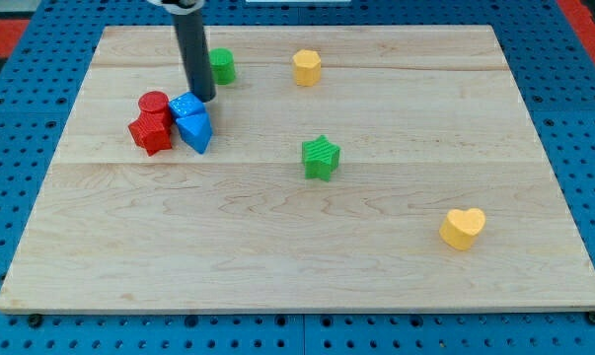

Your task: Slide green circle to the yellow hexagon

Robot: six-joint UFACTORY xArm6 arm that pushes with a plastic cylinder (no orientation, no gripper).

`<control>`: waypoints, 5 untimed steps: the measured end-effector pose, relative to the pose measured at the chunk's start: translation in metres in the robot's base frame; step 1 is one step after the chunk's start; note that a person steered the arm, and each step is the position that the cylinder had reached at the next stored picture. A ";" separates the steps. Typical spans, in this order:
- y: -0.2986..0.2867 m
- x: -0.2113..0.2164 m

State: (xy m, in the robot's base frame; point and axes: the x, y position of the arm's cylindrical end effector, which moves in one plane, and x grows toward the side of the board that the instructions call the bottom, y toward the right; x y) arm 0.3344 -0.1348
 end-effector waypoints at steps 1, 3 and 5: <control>-0.022 0.000; -0.042 -0.004; -0.039 -0.044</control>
State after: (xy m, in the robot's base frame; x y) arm 0.2904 -0.1737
